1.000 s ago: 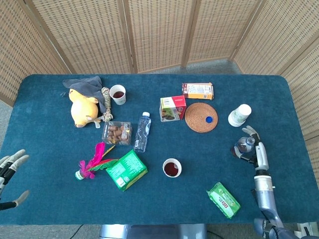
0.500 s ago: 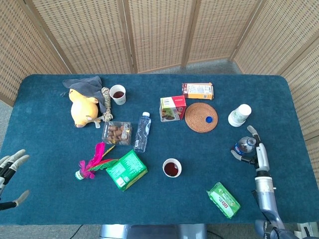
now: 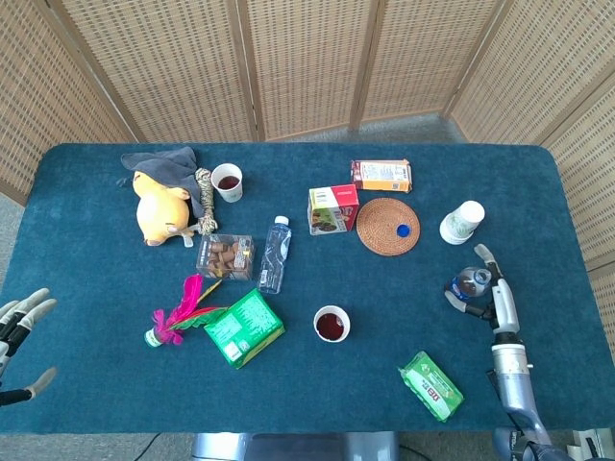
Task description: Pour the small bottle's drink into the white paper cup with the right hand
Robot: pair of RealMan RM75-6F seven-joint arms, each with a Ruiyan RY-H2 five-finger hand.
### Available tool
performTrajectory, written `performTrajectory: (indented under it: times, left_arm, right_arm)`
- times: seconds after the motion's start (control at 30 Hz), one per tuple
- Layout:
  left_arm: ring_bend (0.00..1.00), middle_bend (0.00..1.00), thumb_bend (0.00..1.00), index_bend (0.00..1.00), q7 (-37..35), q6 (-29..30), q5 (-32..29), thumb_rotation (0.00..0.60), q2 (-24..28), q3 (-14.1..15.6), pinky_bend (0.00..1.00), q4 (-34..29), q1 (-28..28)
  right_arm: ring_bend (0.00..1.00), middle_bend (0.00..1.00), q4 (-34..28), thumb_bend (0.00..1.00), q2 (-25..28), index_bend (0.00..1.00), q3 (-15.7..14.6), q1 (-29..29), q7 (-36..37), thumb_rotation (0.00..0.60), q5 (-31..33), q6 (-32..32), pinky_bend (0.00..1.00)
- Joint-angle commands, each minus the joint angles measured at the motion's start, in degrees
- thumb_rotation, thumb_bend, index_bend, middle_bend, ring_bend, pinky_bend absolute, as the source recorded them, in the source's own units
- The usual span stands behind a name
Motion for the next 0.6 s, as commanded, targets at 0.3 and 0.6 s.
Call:
performTrajectory:
  times: [0.3,0.6]
  left_arm:
    - [0.0,0.0,0.37,0.0,0.2,0.0,0.0,0.6,0.0,0.0,0.0,-0.1,0.0]
    - [0.0,0.0,0.37,0.0,0.3,-0.2,0.0,0.6,0.0,0.1,0.0,-0.2,-0.1]
  right_arm:
    - [0.0,0.0,1.1,0.03,-0.4,0.0,-0.4,-0.1,0.0,0.396,-0.3,0.5,0.0]
    - [0.0,0.0,2.2,0.03,-1.2,0.0,-0.4,-0.1,-0.8,0.366,-0.6,1.7,0.0]
